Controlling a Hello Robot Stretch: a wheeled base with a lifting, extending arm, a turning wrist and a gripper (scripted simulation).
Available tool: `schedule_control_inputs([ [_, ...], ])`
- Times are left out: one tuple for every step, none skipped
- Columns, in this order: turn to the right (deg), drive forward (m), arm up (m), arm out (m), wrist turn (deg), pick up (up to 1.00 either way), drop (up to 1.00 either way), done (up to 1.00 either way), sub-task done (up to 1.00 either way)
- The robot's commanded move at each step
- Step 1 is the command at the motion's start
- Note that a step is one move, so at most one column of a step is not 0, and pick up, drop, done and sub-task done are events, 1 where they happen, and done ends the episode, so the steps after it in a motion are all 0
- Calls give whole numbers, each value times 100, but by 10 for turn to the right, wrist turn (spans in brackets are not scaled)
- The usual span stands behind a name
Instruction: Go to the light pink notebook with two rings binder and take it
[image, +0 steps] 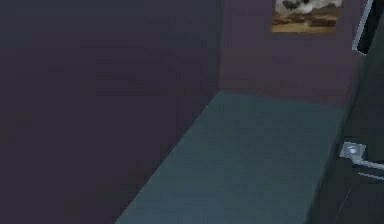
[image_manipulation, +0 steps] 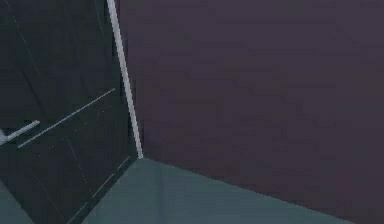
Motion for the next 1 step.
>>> schedule_control_inputs([
  [0, 75, 0, 0, 0, 0, 0, 0, 0],
])
